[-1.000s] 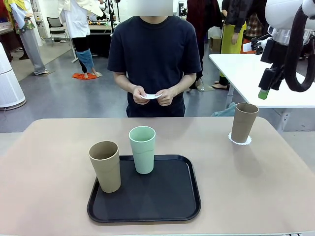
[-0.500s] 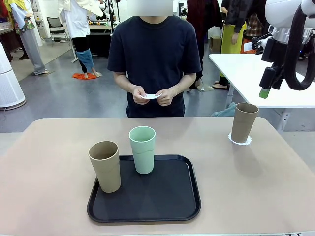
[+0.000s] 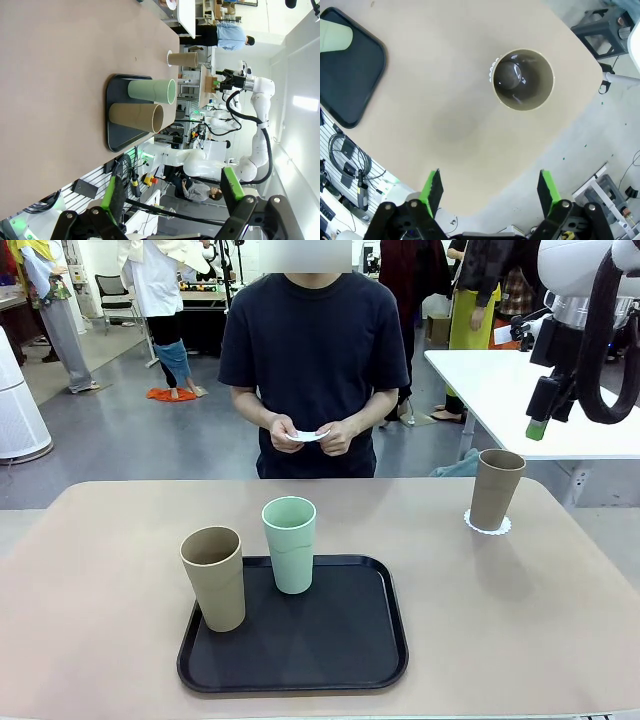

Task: Place coasters on the table and set cups on them.
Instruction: Take one Reusable plastic cup from the Flat Tray and place it on a coaster set by the human.

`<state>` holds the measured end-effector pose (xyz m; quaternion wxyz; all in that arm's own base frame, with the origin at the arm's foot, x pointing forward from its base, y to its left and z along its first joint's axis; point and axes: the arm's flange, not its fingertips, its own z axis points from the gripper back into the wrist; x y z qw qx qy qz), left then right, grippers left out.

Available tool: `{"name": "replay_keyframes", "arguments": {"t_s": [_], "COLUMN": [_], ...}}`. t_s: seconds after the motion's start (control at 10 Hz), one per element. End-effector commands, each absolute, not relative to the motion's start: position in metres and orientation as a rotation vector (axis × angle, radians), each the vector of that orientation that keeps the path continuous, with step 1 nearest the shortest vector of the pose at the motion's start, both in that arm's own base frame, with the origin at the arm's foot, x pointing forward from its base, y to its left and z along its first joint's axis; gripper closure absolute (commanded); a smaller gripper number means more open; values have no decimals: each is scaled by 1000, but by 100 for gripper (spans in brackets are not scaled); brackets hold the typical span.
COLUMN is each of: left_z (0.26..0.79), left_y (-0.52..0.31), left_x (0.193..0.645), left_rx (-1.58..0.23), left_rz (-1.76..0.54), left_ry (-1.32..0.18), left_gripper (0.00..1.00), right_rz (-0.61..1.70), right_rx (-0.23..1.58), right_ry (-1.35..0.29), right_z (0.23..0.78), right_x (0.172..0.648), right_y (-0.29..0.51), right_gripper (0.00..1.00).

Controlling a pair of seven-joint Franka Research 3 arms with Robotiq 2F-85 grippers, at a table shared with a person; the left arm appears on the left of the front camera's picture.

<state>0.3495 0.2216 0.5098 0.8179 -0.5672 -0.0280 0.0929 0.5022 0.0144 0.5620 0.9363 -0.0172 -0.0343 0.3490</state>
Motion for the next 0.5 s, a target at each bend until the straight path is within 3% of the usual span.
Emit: {"name": "replay_keyframes", "arguments": {"t_s": [0.0, 0.4], "left_z": [511, 511], "left_y": [222, 222], "left_x": [350, 350], "left_rx": [-1214, -1214], "left_rz": [203, 203], "left_ry": [-81, -81], "left_gripper": [0, 0], "right_rz": [705, 705], "right_rx": [-38, -38], "right_ry": [-82, -82], "right_z": [561, 561], "right_x": [500, 500], "right_y": [15, 15], "right_gripper": [0, 0]}}
